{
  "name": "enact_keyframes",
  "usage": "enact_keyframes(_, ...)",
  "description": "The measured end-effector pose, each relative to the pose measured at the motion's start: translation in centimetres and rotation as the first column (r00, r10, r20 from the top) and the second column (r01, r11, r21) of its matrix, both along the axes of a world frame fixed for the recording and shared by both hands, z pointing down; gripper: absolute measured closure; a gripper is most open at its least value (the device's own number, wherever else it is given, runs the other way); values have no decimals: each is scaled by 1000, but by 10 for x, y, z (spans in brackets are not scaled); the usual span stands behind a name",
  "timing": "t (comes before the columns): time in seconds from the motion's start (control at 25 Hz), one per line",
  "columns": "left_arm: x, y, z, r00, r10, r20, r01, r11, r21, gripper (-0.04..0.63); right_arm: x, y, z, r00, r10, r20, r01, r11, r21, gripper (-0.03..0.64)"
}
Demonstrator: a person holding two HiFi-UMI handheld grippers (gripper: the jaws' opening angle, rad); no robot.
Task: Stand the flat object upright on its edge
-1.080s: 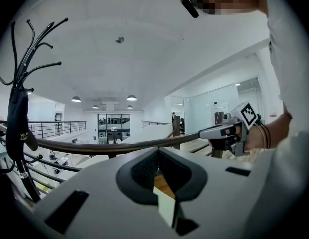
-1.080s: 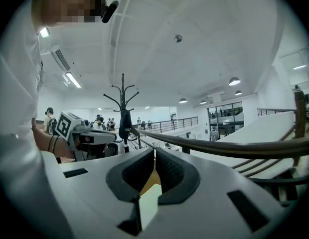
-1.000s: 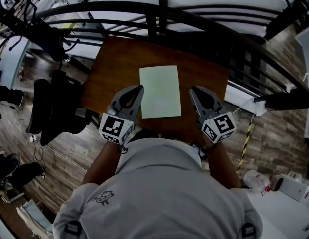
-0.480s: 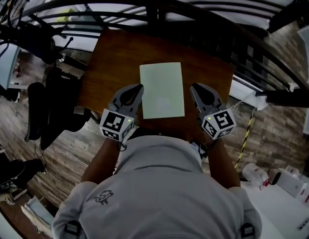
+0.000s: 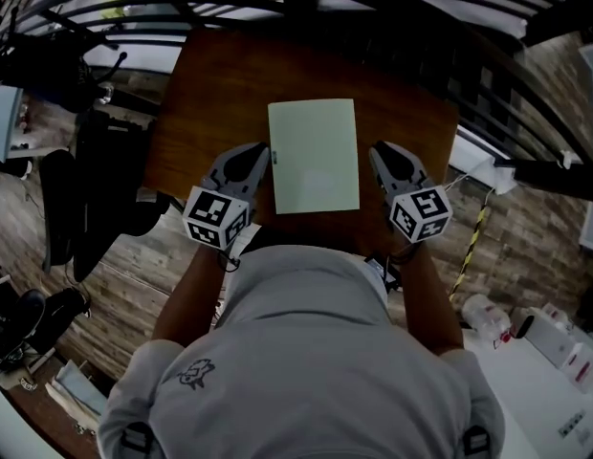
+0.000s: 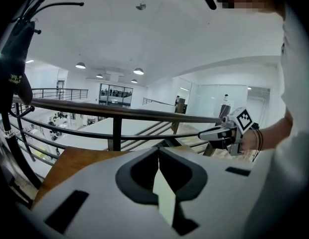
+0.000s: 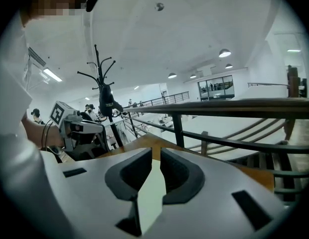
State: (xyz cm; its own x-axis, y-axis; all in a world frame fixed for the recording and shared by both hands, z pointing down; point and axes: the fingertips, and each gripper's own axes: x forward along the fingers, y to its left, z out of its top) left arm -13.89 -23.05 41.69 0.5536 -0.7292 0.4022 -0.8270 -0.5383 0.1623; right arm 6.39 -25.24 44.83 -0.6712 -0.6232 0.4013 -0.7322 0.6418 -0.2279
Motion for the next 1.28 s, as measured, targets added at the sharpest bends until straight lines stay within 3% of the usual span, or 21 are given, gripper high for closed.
enact_keyframes(0.4, -15, -7, 55, 999, -7, 54, 12, 995, -96, 580, -9, -9, 51, 999, -27, -26, 24, 992, -120, 527)
enact_keyframes(0.68, -12, -5, 92, 999, 3, 47, 6, 980, -199, 514, -5, -9, 95, 999, -39, -24, 32, 968, -250, 466)
enact_keyframes(0.92, -12, -6, 133, 998, 42, 43, -27, 953, -301, 428, -10, -14, 128, 999, -43, -30, 30, 945, -327, 433)
enact_keyframes(1.28, -10, 1, 182, 997, 68, 44, -43, 904, -426, 377, -4, -12, 179, 998, -42, -52, 14, 897, -443, 407)
